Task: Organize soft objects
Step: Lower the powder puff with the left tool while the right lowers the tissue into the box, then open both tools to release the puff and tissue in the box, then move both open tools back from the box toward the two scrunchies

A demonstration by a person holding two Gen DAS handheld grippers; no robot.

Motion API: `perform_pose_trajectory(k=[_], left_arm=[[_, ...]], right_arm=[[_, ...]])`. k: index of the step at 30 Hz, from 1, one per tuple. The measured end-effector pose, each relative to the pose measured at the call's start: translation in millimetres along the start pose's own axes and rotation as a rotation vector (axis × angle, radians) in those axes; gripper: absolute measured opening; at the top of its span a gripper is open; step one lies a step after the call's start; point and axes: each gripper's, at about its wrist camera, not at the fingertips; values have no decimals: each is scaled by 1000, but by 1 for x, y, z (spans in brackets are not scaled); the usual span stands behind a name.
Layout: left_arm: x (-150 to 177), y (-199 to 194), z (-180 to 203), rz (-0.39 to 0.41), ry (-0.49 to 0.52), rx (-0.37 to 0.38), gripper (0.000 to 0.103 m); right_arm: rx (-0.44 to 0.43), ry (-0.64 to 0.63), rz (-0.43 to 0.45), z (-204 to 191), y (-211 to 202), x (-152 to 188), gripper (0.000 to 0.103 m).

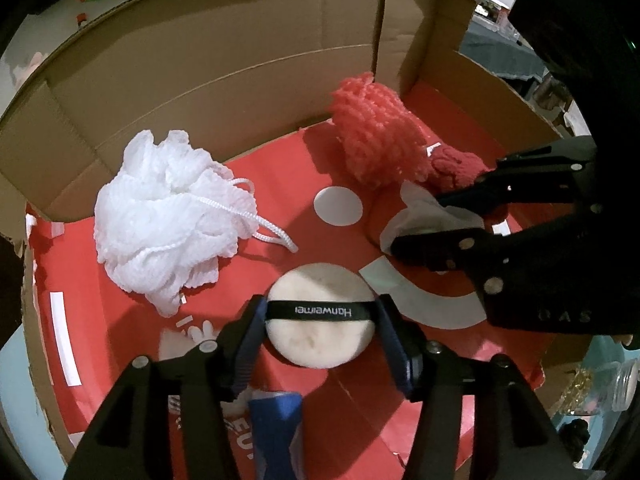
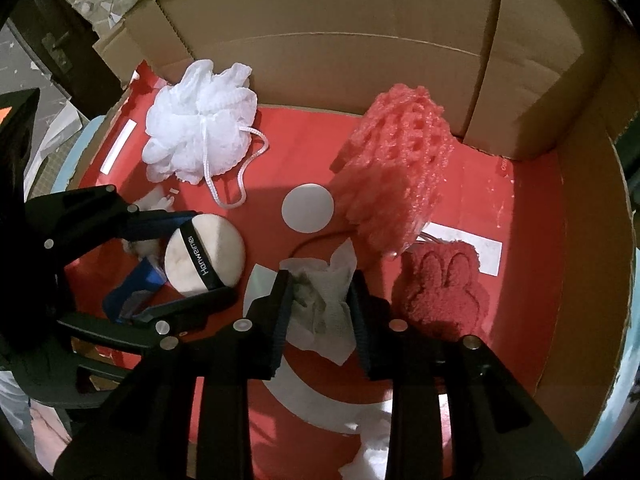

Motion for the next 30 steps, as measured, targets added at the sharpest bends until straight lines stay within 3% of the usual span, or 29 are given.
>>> perform_pose_trajectory(k=[2, 3, 5, 8, 10, 19, 23, 26, 30], left_arm=[[3, -2, 1, 5, 3, 1, 64], [5, -2, 1, 6, 6, -3, 64], [7, -5, 3, 9, 8, -7, 65], [8, -14, 0, 27, -3, -11, 66], [11, -26, -2, 52, -20, -19, 73], [26, -100, 6, 179, -58, -91, 86], [36, -137, 23, 262, -85, -117, 96], [42, -159, 39, 306, -92, -125, 96], [55, -187, 57, 374, -112, -136, 98]], right_arm=[[1, -4, 1, 0, 1, 0, 34], [0, -6, 2, -1, 1, 1, 49], [-4, -9, 19, -2, -1, 2, 68], [8, -25, 59, -7, -10, 4, 68], [-1, -22, 62, -8, -15, 5, 68], [20, 1, 140, -12, -64, 19, 68], [13, 20, 189, -10, -98, 29, 70], [9, 33, 245, -11, -127, 44, 77], [1, 52, 300, -16, -157, 67, 77]])
Point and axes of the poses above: each gripper's, at about its wrist camera, not at the fingertips, and y roughly the way its jaws point, z to its right, x to its underside, and after that the axes turned 12 degrees about y, right-handed
